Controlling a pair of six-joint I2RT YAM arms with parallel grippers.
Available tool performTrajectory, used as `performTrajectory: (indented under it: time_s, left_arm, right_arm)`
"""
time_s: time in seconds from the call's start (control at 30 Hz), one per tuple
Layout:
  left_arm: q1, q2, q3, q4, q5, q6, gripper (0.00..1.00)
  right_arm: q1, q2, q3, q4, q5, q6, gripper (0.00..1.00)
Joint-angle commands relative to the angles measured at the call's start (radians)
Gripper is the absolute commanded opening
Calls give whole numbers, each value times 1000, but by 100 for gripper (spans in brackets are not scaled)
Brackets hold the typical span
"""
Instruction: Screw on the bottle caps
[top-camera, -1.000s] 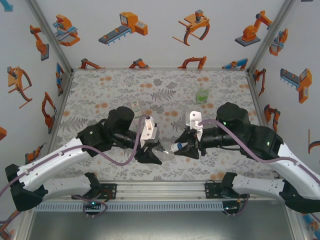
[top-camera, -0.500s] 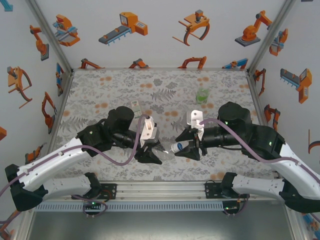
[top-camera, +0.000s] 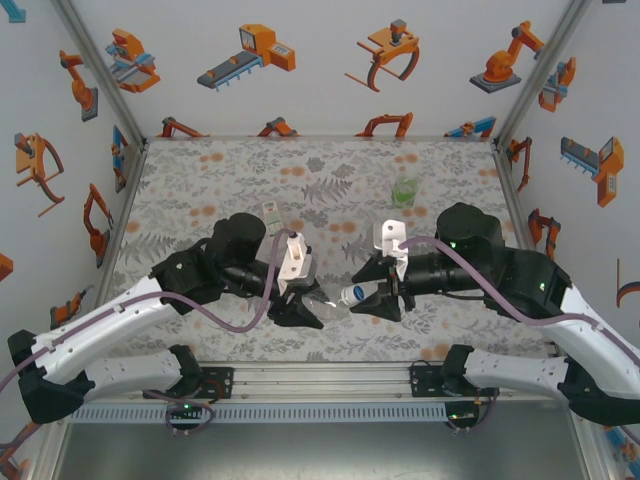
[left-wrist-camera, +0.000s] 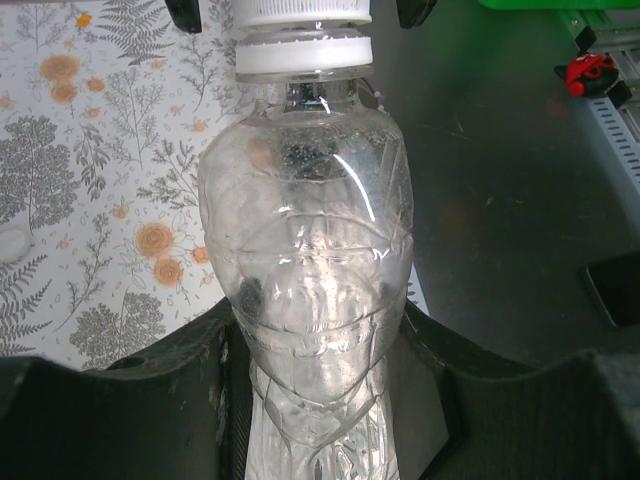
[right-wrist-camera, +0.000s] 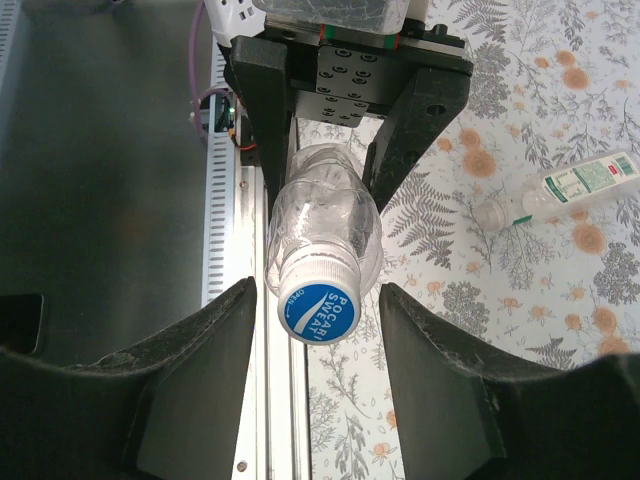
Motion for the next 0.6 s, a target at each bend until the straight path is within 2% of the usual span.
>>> performTrajectory:
  time_s: [0.0, 0.57]
  left_arm:
    - [-8, -12, 14, 19, 20, -12, 1]
    - [-11, -27, 0, 29, 10, 11, 1]
  right_arm:
    - [5, 4, 38, -12, 3, -12, 51]
    - [4, 32, 32, 9, -14, -14, 51]
